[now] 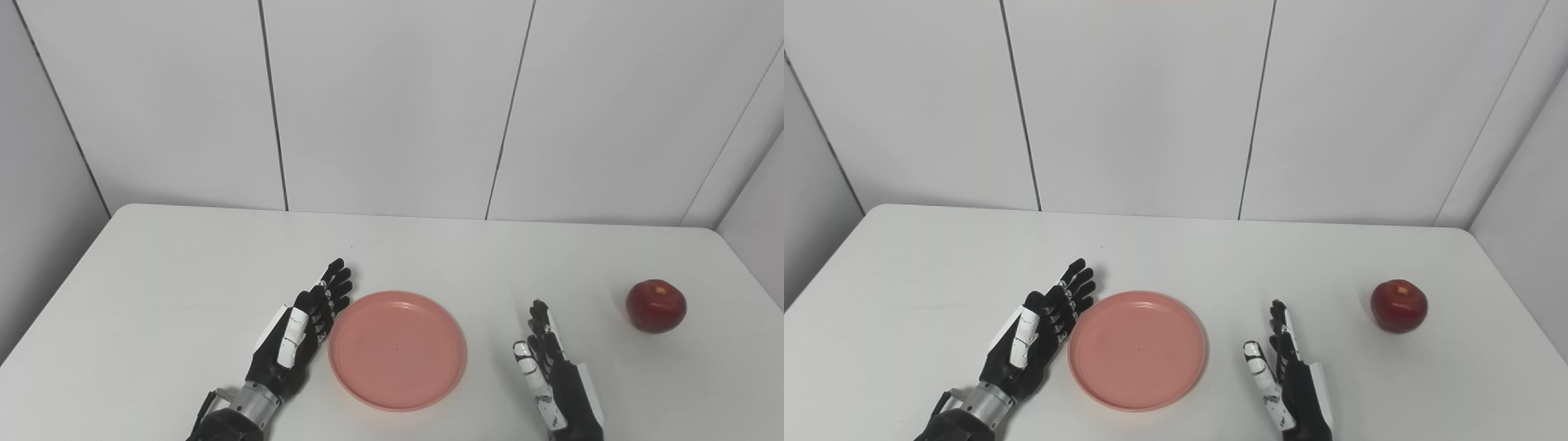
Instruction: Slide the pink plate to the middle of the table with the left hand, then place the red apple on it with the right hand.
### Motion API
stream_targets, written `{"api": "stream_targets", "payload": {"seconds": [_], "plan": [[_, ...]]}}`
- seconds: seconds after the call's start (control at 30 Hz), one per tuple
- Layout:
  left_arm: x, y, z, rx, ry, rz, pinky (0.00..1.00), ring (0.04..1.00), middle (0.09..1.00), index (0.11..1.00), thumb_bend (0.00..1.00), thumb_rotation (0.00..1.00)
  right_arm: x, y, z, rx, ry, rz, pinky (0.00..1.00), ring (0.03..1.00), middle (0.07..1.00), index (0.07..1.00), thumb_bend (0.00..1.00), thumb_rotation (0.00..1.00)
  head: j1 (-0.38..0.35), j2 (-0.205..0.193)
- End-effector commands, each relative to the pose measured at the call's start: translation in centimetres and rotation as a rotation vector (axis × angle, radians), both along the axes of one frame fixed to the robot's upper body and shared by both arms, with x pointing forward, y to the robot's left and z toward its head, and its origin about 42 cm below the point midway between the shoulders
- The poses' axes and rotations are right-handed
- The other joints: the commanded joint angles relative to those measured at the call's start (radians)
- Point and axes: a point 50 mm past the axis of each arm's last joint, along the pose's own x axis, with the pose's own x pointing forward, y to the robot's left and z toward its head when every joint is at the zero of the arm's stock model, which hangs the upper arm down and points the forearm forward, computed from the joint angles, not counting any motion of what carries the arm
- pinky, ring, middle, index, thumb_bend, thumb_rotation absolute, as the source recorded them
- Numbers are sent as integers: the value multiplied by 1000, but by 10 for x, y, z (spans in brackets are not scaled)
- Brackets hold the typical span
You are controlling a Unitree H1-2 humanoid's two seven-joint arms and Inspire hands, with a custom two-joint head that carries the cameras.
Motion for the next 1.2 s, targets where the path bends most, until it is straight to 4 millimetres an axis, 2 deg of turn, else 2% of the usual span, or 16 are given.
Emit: {"api": "stream_targets", "payload": {"seconds": [0.0,0.2,0.53,0.73,1.0,1.17], "plan": [[-14,-4,-18,-16,49,-5,1000,1000,1000,1000,878,1000,0,1,-2,12,0,-5,1000,999,997,995,700,843,0,2],[-16,-5,-17,-2,31,-1,1000,1000,1000,1000,851,1000,0,1,-2,18,1,-6,1000,997,994,992,711,832,-4,5],[-14,3,-9,82,-31,51,1000,1000,1000,1000,863,1000,1,0,1,26,-7,-11,1000,996,989,990,704,828,-27,20],[-18,7,-3,126,-50,93,1000,1000,1000,1000,856,1000,2,-2,4,71,-21,-13,1000,999,989,992,690,784,-50,35],[-21,3,-3,96,-35,134,1000,1000,1000,1000,864,1000,3,-13,8,65,-46,-34,1000,996,982,984,712,777,-65,42],[-20,-1,-4,75,-36,130,1000,1000,1000,1000,834,1000,3,-19,9,54,-52,-45,1000,989,973,981,719,787,-73,38]]}}
